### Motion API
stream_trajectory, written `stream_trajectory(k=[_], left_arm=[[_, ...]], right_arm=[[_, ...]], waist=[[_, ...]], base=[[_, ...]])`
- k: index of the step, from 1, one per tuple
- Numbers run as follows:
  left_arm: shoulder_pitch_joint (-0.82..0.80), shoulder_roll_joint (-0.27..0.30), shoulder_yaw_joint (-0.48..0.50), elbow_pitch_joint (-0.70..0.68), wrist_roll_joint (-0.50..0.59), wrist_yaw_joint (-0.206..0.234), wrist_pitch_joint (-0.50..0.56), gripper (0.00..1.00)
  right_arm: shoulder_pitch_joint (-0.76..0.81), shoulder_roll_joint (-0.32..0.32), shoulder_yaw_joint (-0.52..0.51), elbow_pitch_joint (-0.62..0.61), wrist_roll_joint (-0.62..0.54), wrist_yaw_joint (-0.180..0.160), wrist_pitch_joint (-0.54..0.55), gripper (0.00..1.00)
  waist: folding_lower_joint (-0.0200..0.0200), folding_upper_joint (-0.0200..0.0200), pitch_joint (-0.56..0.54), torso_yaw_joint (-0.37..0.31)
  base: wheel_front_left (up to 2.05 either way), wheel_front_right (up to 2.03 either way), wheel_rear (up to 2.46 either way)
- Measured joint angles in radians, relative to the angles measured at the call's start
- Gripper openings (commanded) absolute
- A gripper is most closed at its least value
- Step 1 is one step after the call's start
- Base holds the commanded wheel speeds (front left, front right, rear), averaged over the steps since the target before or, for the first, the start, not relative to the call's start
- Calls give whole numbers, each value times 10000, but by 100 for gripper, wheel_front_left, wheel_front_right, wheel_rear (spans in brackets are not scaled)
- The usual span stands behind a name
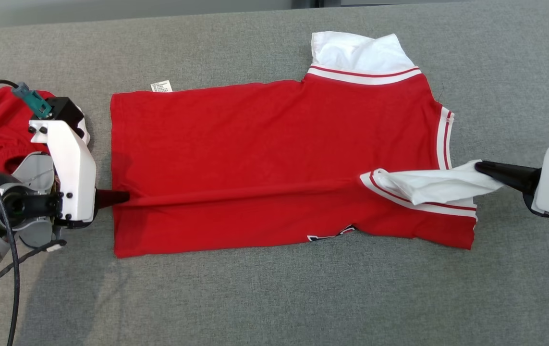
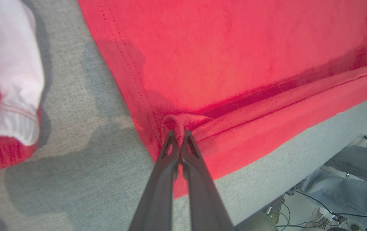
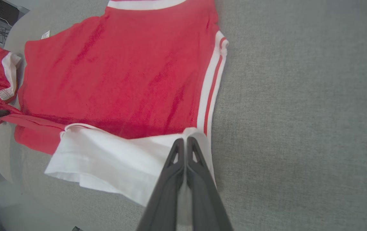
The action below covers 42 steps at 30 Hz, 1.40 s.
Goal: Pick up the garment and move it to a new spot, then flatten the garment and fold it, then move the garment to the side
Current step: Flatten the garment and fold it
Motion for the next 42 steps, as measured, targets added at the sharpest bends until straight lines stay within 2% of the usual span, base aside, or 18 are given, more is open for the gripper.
stream_trajectory(k=[3, 4, 5, 6, 7, 11, 16, 19, 22, 25, 28, 34, 38, 42], left_arm=[[-141, -136, 0, 324, 42, -138, -73, 0], [-148, -157, -10, 416, 71, -176, -73, 11], [-148, -192, -29, 514, 123, -230, -104, 73], [-150, -232, -40, 583, 165, -263, -146, 100], [-152, -284, -48, 683, 176, -326, -173, 100], [-155, -458, 33, 1003, 209, -495, -608, 100], [-105, -439, 270, 1099, 366, -759, -1536, 100], [154, -245, 531, 876, 629, -857, -2619, 100], [750, -92, 890, 558, 922, -823, -4278, 100], [1531, 92, 1114, 171, 1346, -431, -5841, 100], [2443, 261, 1035, -265, 2052, 274, -7177, 100], [4057, 0, 1356, -1126, 2424, 1595, -9657, 100], [4849, -303, 1532, -1630, 2740, 2489, -10876, 100], [5436, -510, 1866, -2063, 3189, 3137, -11308, 100]], right_arm=[[-181, 40, 150, 130, -151, 0, -215, 0], [-226, 50, 228, 178, -174, 0, -265, 0], [-267, 67, 280, 232, -174, 0, -324, 29], [-301, 92, 297, 268, -190, 0, -468, 55], [-332, 105, 314, 320, -221, 0, -594, 100], [-345, 111, 366, 407, -270, 0, -1229, 100], [-333, 86, 393, 65, -391, 0, -3035, 100], [-39, 38, 337, -46, -568, 0, -4383, 100], [475, 84, 234, -232, -909, 0, -5776, 100], [1207, 148, 142, -347, -1302, 0, -6989, 100], [1926, 284, 4, -399, -1825, 0, -8174, 100], [2917, 1089, -272, -418, -2416, 0, -10061, 100], [3362, 1588, -453, -130, -2809, 0, -10993, 100], [3783, 1931, -378, 155, -2888, 0, -11486, 100]], waist=[[0, 0, 32, -27], [0, 0, 34, -33], [0, 0, 33, -35], [0, 0, 26, -37], [0, 0, 7, -35], [0, 0, -176, -11], [0, 0, -523, 10], [0, 0, -750, 10], [0, 0, -997, 3], [0, 0, -1251, 1], [0, 0, -1476, 19], [0, 0, -1600, 43], [0, 0, -1593, 1], [0, 0, -1622, -12]], base=[[0, 0, 0], [0, 0, 0], [0, 0, 0], [0, 0, 0], [0, 0, 0], [0, 0, 0], [0, 0, 0], [0, 0, 0], [0, 0, 0], [0, 0, 0], [0, 0, 0], [0, 0, 0], [0, 0, 0], [0, 0, 0]])
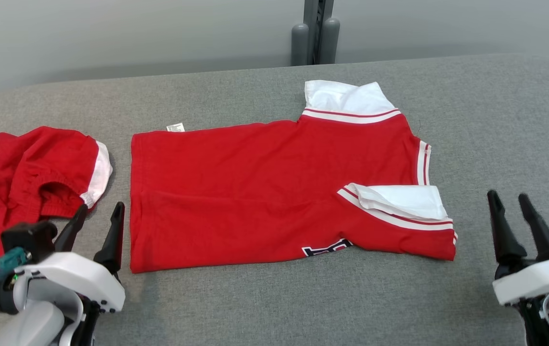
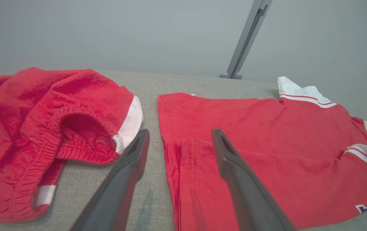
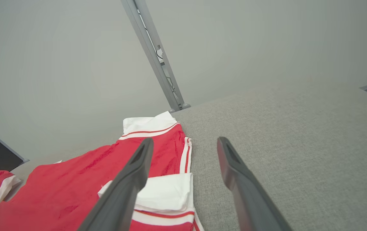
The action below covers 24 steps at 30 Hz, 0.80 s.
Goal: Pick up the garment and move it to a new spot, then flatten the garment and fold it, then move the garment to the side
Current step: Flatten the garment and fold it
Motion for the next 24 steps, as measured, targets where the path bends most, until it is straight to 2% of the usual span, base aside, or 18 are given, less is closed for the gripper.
stream_trajectory(k=[4, 9, 16, 18, 24], left_arm=[[679, -234, 341, -247, 307, 347, -86, 100], [1163, -449, 301, -215, 566, 408, -96, 100], [978, -453, -127, -36, 458, 380, 1032, 100], [897, -568, -280, 251, 374, 228, 1348, 100], [553, -901, -571, 897, 247, -128, 1820, 100]], right_arm=[[329, 102, 228, 510, 136, 0, 36, 100], [260, 104, 995, 1283, 460, 0, 685, 100], [-441, 38, 1356, 2387, 777, 0, 1745, 100], [-596, 111, 1333, 2667, 953, 0, 2132, 100], [-786, 230, 1321, 2897, 1016, 0, 2382, 100]], waist=[[0, 0, -57, -50], [0, 0, -6, -97], [0, 0, 17, 44], [1, 0, 5, 122], [1, 1, 5, 175]], base=[[0, 0, 0], [0, 0, 0], [0, 0, 0], [0, 0, 0], [0, 0, 0]])
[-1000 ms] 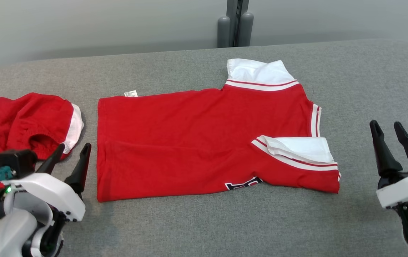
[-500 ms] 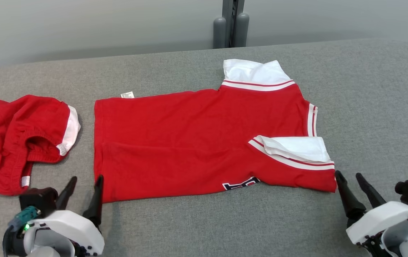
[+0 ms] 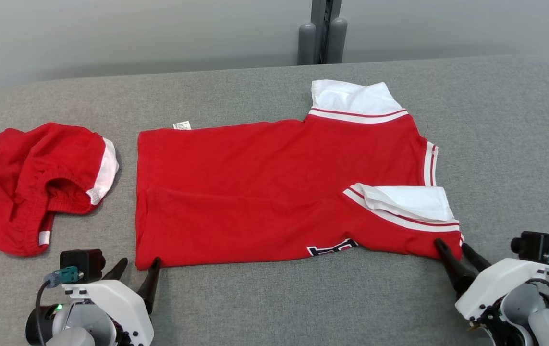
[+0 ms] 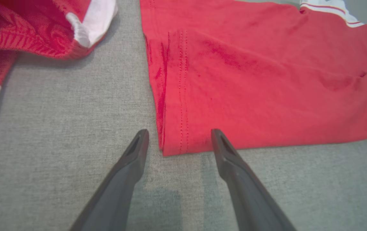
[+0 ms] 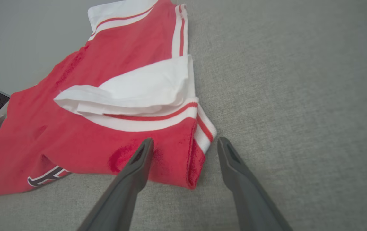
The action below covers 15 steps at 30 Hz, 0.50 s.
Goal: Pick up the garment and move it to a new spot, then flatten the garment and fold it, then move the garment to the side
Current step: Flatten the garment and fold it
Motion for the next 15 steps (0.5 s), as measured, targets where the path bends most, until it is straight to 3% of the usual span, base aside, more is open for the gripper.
stream_trajectory(k=[7, 8, 9, 10, 11, 12, 15], left_arm=[[-313, -328, -203, 936, -105, -353, 431, 100], [-365, -385, -199, 1064, -140, -426, 441, 100], [-409, -456, -213, 1198, -180, -483, 499, 100], [-430, -508, -253, 1335, -176, -518, 516, 90], [-453, -539, -257, 1425, -174, -587, 500, 41], [-490, -568, -251, 1505, -174, -619, 454, 0], [-581, -629, -347, 1661, -159, -790, 493, 0]], right_arm=[[-126, 127, 219, 127, 232, 0, 263, 100], [-160, 128, 261, 136, 253, 0, 272, 95], [-194, 134, 299, 142, 282, 0, 274, 68], [-213, 134, 351, 142, 309, 0, 274, 22], [-214, 127, 420, 142, 320, 0, 276, 0], [-214, 123, 481, 140, 339, 0, 276, 0], [-215, 77, 660, 123, 422, 0, 247, 0]], waist=[[0, 0, 90, -50], [0, 0, 92, -59], [0, 0, 89, -71], [0, 0, 83, -87], [0, 0, 76, -103], [0, 0, 67, -114], [0, 0, 26, -119]], base=[[0, 0, 0], [0, 0, 0], [0, 0, 0], [0, 0, 0], [0, 0, 0], [0, 0, 0], [0, 0, 0]])
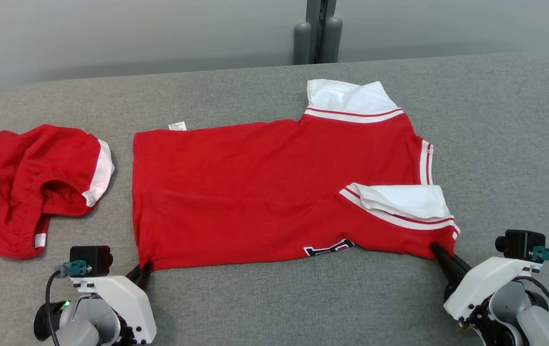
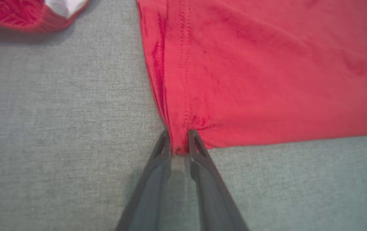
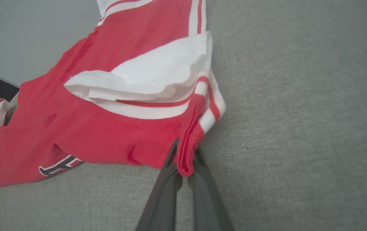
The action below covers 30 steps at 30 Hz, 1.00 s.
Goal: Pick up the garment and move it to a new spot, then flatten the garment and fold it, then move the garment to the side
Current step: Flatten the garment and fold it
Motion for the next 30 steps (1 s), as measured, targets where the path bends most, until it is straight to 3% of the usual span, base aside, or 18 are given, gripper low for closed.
stream_trajectory(k=[6, 13, 23, 30], left_arm=[[14, 27, -67, -48, 0, -159, -2, 0], [431, 746, -226, -1024, 46, -8, 366, 0], [1508, 2150, -667, -3776, 151, 1116, 1277, 0], [2056, 2857, -809, -5233, 27, 1799, 1912, 0]], right_arm=[[6, -222, 150, -165, 336, 0, -86, 0], [500, -748, 431, -886, 880, 0, 752, 0], [2349, -1766, -366, -2972, 1340, 0, 2399, 0], [3837, -1486, -1444, -4383, 984, 0, 3292, 0]], waist=[[0, 0, -222, 23], [0, 0, -531, 63], [0, 0, -804, 160], [-1, 0, -813, 156]], base=[[0, 0, 0], [0, 0, 0], [0, 0, 0], [0, 0, 0]])
